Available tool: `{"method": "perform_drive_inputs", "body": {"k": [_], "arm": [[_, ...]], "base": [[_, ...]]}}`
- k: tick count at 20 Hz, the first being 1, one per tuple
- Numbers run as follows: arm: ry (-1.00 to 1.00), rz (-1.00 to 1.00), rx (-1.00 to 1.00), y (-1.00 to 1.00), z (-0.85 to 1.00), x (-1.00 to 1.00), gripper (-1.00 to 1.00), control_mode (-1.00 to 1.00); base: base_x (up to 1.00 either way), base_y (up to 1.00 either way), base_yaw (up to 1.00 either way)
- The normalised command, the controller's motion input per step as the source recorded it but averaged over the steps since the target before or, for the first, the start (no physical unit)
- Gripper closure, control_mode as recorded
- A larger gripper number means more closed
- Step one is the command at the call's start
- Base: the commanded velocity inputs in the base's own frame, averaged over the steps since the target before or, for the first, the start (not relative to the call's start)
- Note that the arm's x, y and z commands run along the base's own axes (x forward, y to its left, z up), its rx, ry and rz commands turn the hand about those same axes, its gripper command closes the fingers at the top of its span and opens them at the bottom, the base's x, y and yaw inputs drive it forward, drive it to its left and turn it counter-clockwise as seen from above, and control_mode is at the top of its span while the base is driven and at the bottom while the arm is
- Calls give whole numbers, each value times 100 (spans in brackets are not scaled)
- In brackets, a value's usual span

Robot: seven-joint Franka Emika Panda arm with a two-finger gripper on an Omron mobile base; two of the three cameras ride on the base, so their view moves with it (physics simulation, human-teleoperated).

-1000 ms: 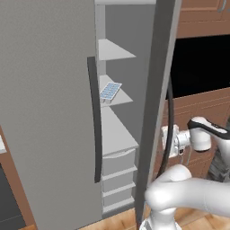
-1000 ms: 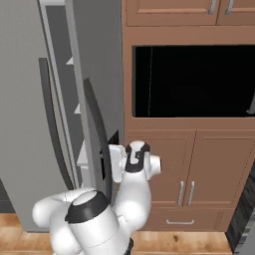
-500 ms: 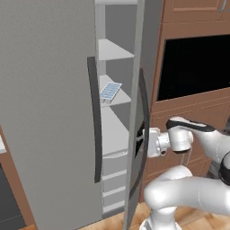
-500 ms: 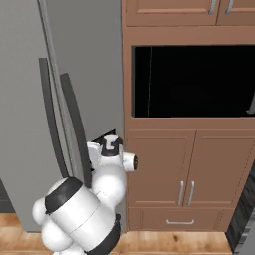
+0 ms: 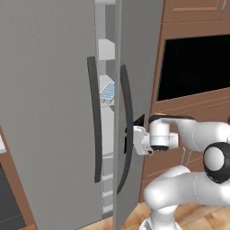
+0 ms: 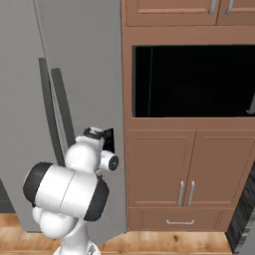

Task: The ice cube tray has been filled with water. Take the tray and place it in the freezer to make ice. Close the freezer door after placing the tray.

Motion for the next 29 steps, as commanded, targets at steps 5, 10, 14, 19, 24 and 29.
{"method": "perform_drive_inputs", "body": {"k": [5,10,14,19,24,29], "arm": [[2,-44,-5,11,0,60,-100,-100],[14,-38,0,0,0,78,-100,-100],[23,-26,0,-7,4,98,-100,-100],[28,-11,1,-31,10,100,-100,-100],[25,-2,3,-46,2,100,-100,-100],[25,0,12,-73,5,100,-100,-100]], "base": [[0,0,0],[0,0,0],[0,0,0],[0,0,0],[0,0,0],[0,0,0]]}}
